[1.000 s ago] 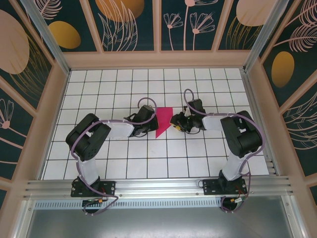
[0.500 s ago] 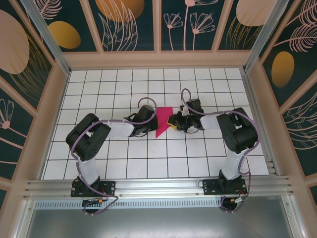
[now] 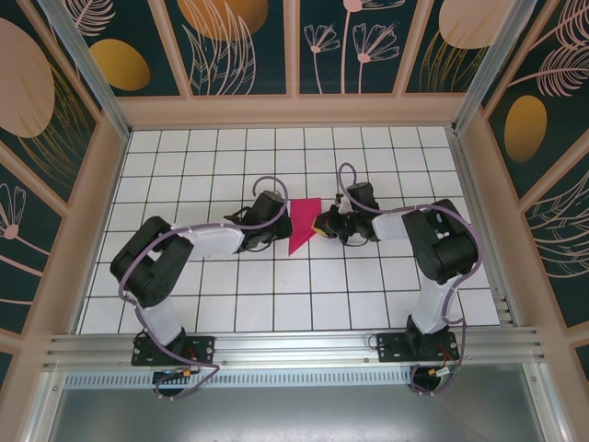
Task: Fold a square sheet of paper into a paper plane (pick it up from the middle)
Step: Third fold the triangle at the center of the table, then fourth fold the wing at the center of the table.
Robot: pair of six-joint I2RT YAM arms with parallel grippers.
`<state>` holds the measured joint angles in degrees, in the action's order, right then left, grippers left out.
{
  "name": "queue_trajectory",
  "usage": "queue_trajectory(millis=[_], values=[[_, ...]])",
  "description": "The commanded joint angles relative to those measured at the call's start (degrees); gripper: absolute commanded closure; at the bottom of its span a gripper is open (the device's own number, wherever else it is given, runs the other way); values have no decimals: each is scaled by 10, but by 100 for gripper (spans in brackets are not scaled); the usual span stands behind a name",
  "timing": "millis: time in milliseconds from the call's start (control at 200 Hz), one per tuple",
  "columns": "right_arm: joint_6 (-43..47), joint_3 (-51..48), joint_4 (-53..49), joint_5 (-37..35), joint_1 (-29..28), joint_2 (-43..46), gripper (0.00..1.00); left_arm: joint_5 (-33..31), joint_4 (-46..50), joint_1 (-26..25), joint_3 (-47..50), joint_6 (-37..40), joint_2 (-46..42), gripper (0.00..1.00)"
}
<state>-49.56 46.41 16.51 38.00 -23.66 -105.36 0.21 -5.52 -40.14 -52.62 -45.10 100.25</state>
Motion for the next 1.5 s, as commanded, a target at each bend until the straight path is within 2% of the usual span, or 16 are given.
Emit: queue_trajectory(millis=[0, 245, 460, 545, 641, 766, 851, 991, 1256, 1496], values=[[-4, 3, -30, -34, 2, 57, 100, -20, -6, -2, 21, 17, -60, 81], [-50, 33, -113, -112, -43, 108, 100, 6, -116, -2, 103, 63, -131, 58], [-88, 89, -154, -151, -94, 66, 100, 41, -241, -2, 177, 155, -149, 43], [-106, 102, -165, -161, -98, 53, 100, 34, -264, -2, 195, 187, -144, 38], [-123, 106, -177, -182, -97, 53, 100, 60, -294, -2, 199, 204, -129, 34], [-131, 106, -197, -205, -92, 60, 100, 84, -342, -4, 201, 216, -105, 33], [-138, 103, -198, -205, -89, 65, 100, 85, -381, -11, 207, 246, -90, 39], [-151, 99, -198, -184, -87, 64, 100, 84, -408, -21, 210, 303, -68, 43], [-165, 101, -197, -157, -82, 63, 100, 19, -375, -49, 181, 346, -24, 44], [-167, 103, -205, -143, -81, 60, 100, 3, -419, -49, 180, 349, 26, 49]])
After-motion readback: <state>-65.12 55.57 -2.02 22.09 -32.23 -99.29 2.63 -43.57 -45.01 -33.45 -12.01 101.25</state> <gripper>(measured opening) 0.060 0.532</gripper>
